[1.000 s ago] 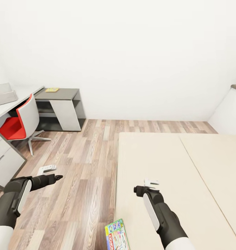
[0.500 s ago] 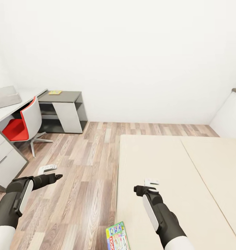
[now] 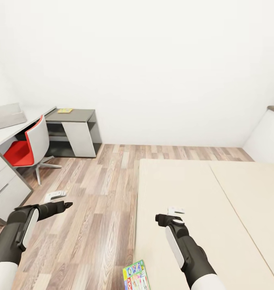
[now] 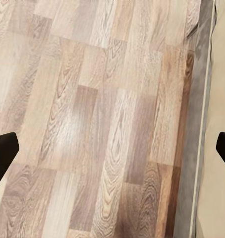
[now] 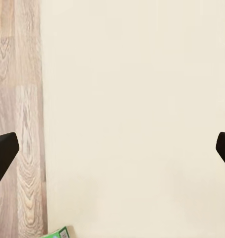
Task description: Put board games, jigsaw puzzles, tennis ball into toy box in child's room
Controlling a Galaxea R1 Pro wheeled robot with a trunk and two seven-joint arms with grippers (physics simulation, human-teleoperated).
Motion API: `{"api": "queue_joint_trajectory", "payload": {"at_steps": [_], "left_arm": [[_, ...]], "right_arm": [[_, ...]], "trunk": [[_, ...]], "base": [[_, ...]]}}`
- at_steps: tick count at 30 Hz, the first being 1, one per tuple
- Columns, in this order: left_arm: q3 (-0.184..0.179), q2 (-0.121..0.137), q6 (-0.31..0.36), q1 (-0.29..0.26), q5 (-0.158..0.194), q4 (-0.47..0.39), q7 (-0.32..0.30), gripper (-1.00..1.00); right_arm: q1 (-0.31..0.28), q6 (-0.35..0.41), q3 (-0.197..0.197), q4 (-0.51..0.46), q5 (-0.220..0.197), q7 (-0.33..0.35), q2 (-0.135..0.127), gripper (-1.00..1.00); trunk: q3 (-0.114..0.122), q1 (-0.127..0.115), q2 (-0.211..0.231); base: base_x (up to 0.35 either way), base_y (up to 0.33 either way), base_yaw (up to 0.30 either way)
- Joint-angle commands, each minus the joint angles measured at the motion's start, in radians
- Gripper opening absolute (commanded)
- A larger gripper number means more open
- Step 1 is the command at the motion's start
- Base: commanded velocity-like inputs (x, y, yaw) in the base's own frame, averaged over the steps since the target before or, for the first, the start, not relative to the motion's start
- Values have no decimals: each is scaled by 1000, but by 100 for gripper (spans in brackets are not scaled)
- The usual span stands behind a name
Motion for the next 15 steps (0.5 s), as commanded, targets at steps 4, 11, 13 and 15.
{"api": "queue_joint_trajectory", "payload": {"at_steps": [4,11,13,15], "left_arm": [[2,0,7,-1,5,-1,-1,100],[2,0,7,-1,5,-1,-1,100],[2,0,7,-1,5,-1,-1,100],[2,0,7,-1,6,-1,-1,100]], "right_arm": [[-1,2,2,-2,-15,-9,0,100],[0,1,3,-2,-18,-9,0,100],[0,1,3,-2,-18,-9,0,100],[0,1,3,-2,-18,-9,0,100]], "trunk": [[3,1,-2],[6,1,-2],[7,1,-2],[9,1,-2]], "base": [[0,0,0],[0,0,-10],[0,0,-79],[0,0,-126]]}}
